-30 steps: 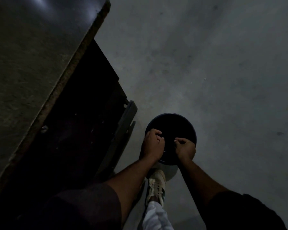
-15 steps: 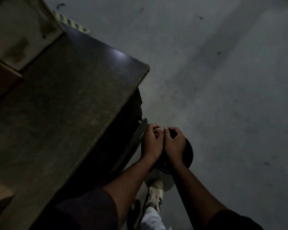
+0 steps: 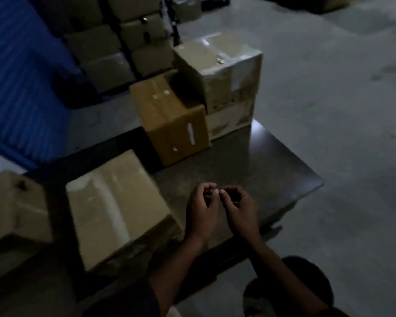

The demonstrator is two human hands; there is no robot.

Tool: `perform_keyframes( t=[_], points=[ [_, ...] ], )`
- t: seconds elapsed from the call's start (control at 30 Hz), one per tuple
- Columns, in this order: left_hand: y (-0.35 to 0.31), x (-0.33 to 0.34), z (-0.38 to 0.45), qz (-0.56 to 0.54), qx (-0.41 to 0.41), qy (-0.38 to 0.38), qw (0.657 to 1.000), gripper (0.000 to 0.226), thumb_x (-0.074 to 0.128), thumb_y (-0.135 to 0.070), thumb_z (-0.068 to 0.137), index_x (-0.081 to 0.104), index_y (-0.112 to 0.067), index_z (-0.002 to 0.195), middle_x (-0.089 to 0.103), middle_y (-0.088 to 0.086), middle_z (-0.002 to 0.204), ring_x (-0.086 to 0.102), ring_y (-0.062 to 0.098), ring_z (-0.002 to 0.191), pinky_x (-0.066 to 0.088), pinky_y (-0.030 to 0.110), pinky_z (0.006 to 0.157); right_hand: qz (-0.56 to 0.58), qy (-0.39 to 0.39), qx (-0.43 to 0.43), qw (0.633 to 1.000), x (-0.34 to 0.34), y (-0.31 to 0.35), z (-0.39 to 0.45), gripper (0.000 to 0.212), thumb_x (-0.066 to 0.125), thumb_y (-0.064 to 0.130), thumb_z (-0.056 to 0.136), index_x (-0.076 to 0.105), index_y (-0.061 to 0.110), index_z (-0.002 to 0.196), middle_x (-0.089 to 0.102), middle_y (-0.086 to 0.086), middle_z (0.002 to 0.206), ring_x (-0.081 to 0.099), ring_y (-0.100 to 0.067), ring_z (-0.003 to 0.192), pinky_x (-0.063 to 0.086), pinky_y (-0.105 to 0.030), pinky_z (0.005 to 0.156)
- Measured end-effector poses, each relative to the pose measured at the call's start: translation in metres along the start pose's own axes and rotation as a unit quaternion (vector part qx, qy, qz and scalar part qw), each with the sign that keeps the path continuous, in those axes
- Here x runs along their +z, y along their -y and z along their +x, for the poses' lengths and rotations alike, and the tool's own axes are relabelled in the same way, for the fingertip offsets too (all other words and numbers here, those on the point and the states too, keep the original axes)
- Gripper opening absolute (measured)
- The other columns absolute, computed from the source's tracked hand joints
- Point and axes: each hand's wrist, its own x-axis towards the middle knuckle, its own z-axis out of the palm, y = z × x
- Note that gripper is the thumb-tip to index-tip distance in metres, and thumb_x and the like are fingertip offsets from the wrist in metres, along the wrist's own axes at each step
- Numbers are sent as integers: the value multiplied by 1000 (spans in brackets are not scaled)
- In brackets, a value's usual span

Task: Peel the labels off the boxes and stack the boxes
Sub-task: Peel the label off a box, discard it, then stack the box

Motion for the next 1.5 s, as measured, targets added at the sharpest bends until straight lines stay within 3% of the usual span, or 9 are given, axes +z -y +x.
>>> perform_keyframes(
  t=[0.07, 0.23, 0.5, 0.63, 0.77, 0.9, 1.07, 1.23, 1.5],
  points=[
    [2, -42, 5, 8, 4, -49, 999, 12, 56, -29, 95, 60, -27, 106, 62, -15, 98, 58, -8, 89, 50, 18, 76, -13, 36, -18, 999, 34, 25, -3, 2, 66, 28, 88, 67, 29, 90, 70, 11, 83, 65, 3, 78, 50, -15, 67],
    [32, -134, 8, 34, -29, -130, 991, 15, 56, -27, 95, 60, -24, 109, 62, -7, 106, 59, 4, 92, 46, 16, 75, -146, 123, -77, 979, 114, 52, -6, 23, 65, 37, 87, 65, 22, 105, 63, 5, 103, 61, -6, 93, 54, -28, 77],
    [120, -239, 16, 126, -110, -175, 970, 46, 72, -24, 81, 53, -20, 123, 43, 2, 129, 50, 25, 116, 47, 45, 97, -312, 205, -16, 928, 187, 55, -16, 63, 69, 33, 85, 42, 19, 140, 43, -8, 142, 45, -24, 126, 42, -37, 99],
    [154, -266, 19, 145, -112, -199, 963, 73, 82, -30, 71, 45, -17, 133, 39, 7, 132, 47, 32, 118, 46, 51, 95, -337, 172, 22, 925, 199, 45, -19, 86, 71, 42, 81, 25, 19, 149, 36, -12, 149, 45, -29, 129, 44, -42, 101],
    [184, -278, 27, 69, -208, -227, 949, 93, 83, -50, 63, 41, -13, 137, 38, 13, 137, 46, 38, 121, 44, 56, 99, -348, 127, 83, 925, 206, 44, -25, 86, 65, 55, 82, 26, 17, 148, 45, -12, 143, 52, -28, 122, 48, -44, 96],
    [206, -281, 35, 7, -233, -204, 951, 82, 77, -56, 68, 50, -4, 126, 49, 21, 121, 54, 41, 111, 47, 55, 94, -367, 117, 54, 921, 217, 51, -35, 75, 61, 55, 85, 34, 19, 144, 51, -9, 135, 54, -23, 115, 50, -37, 88],
    [182, -316, 64, -23, -200, -242, 949, 83, 78, -54, 69, 48, -5, 129, 54, 22, 123, 57, 40, 109, 50, 52, 91, -305, 99, 2, 947, 234, 80, -31, 68, 60, 58, 84, 40, 23, 139, 57, -2, 126, 57, -16, 104, 52, -38, 87],
    [135, -353, 109, -45, -140, -275, 950, 108, 59, -82, 53, 35, -19, 137, 51, 13, 132, 57, 33, 112, 52, 56, 89, -202, 93, -88, 971, 243, 132, -2, 73, 62, 56, 83, 33, 29, 143, 51, 2, 135, 56, -13, 109, 54, -42, 88],
    [31, -353, 180, -111, -35, -259, 959, 77, 75, -43, 76, 37, -20, 139, 49, 9, 134, 54, 27, 116, 51, 53, 95, -97, 23, -190, 977, 219, 190, 80, 60, 68, 47, 82, 43, 28, 133, 54, 1, 134, 55, -11, 114, 56, -41, 87]
  ],
)
